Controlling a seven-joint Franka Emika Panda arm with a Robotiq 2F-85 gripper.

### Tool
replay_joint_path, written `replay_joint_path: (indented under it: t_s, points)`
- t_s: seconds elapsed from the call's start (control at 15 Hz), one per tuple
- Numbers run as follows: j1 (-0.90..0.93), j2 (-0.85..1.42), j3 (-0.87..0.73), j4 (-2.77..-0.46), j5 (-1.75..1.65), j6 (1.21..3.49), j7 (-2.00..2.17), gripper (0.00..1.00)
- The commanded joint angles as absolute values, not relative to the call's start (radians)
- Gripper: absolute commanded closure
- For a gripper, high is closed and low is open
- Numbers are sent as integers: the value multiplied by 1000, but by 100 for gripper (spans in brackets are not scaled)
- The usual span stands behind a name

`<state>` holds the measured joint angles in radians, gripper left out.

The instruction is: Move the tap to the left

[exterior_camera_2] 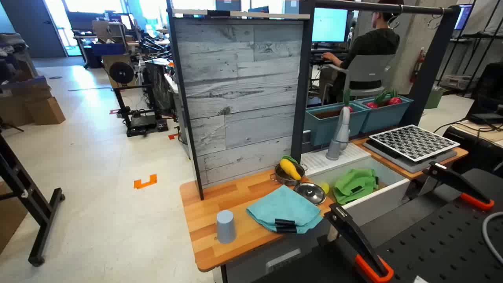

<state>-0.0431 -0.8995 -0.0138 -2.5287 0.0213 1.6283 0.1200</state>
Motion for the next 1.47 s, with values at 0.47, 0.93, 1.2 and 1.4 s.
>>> replay_joint_path:
  t_s: [0.47, 0.93, 1.2, 1.4]
  points:
    - [-60, -881, 1, -2540, 22, 1662, 137, 0]
    - [-86, -684, -47, -2550, 35, 1897, 150, 0]
    - [-131, -452, -64, -2529, 22, 2143, 184, 0]
    - [-149, -257, -78, -2486, 34, 2302, 207, 0]
